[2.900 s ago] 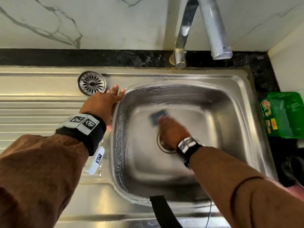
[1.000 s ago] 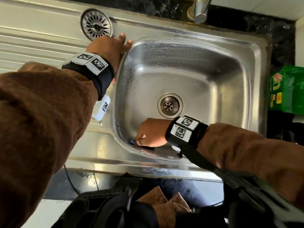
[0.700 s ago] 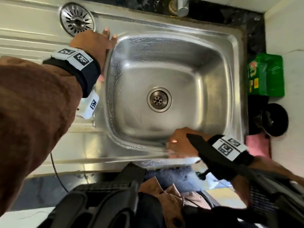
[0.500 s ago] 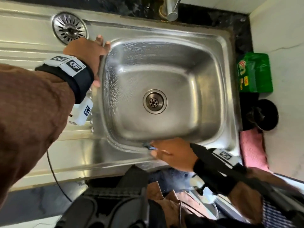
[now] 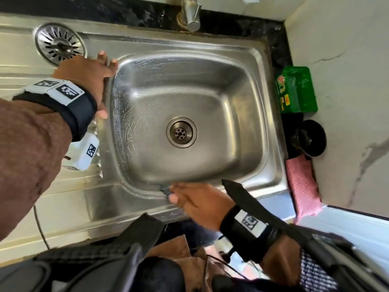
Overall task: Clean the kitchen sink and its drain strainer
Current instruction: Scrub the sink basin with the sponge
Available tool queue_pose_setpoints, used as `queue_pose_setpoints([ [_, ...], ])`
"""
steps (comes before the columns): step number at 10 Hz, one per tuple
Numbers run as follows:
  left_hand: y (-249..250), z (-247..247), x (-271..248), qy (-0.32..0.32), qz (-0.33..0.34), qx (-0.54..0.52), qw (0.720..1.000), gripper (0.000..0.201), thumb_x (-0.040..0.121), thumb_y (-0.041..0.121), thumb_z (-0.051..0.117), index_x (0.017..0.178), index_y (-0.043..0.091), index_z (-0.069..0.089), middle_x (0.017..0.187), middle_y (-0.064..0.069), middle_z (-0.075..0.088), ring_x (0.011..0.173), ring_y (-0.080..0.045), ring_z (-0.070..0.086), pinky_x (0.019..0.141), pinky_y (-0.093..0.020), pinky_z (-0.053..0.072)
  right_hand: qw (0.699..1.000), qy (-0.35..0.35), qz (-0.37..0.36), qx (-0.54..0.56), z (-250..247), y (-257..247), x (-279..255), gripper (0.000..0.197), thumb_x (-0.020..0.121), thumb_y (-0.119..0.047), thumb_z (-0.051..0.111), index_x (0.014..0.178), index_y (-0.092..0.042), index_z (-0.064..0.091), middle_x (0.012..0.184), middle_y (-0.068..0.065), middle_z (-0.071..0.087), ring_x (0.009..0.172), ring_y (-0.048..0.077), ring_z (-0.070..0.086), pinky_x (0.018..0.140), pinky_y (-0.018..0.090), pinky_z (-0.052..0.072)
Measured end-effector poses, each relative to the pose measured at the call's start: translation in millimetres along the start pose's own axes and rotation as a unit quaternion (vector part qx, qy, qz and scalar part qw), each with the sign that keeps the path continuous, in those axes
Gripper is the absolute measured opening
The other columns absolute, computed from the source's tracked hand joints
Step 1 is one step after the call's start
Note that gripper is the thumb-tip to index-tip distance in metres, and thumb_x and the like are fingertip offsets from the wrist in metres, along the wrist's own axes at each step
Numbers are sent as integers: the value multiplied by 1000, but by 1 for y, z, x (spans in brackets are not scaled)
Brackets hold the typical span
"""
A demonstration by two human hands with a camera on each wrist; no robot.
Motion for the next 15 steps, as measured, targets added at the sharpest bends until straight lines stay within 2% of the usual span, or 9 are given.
queue_pose_setpoints([
  [1,7,-2,-7,20,6,25,999,135,52,26,96,157,23,12,156,-17,31,129,-42,46,103,-45,43,994,4,103,43,-182,-109,-128,55,104,-50,22,129,-22,61,129,2,62,118,26,59,100,43,45],
  [2,11,-4,-13,25,2,35,999,135,51,24,96,157,22,12,157,-16,29,128,-43,48,101,-46,45,991,39,127,14,-205,-114,-140,78,94,-68,10,127,-20,61,129,8,63,120,27,59,101,39,46],
  [4,58,-20,-42,67,10,-14,998,64,74,15,80,131,7,51,122,-23,60,108,-40,63,89,-51,54,984,46,40,168,-119,-131,-119,45,102,-52,38,131,-26,60,124,-13,64,112,5,63,95,38,51],
  [7,179,-2,-92,25,119,-145,982,34,91,41,61,124,32,58,121,-7,65,108,-31,63,88,-41,53,988,21,43,-146,-180,-108,-137,34,103,-39,38,135,-34,48,126,3,64,123,28,54,107,46,34],
  [8,187,3,-97,14,113,-158,981,32,93,39,58,124,33,58,121,-6,65,108,-31,64,86,-39,53,984,16,23,178,-167,-143,-131,38,104,-43,41,121,-20,65,108,-5,69,109,21,60,96,32,41],
  [10,186,9,-100,5,96,-156,983,31,97,34,52,128,37,57,120,-5,65,105,-29,65,83,-36,53,969,-90,182,-142,-213,-80,-109,90,83,-67,-4,134,-23,56,132,16,60,123,33,53,102,42,41],
  [12,179,14,-96,-3,56,-169,984,38,94,24,54,129,39,56,121,-4,65,104,-29,65,83,-36,55,969,-210,108,74,-187,-155,-72,80,98,-66,15,119,-10,67,139,16,57,120,29,53,107,33,33],
  [14,161,39,-100,-69,41,-162,983,42,94,38,58,135,29,54,131,-6,60,115,-32,61,93,-39,52,954,-216,92,-186,-159,-120,6,57,95,-66,35,109,-20,67,120,2,68,106,29,62,103,39,44],
  [15,156,56,-108,-143,59,-168,974,72,81,53,71,142,27,46,139,-4,55,123,-28,56,98,-37,48,969,-220,109,-20,-156,-136,22,40,101,-48,44,74,-21,57,69,-2,55,63,14,61,73,29,51],
])
Point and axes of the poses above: each hand's wrist, its own x-axis towards the middle knuckle, its own z-axis out of the palm, y = z × x, the point moved 5 cm from there along x, towards the middle knuckle
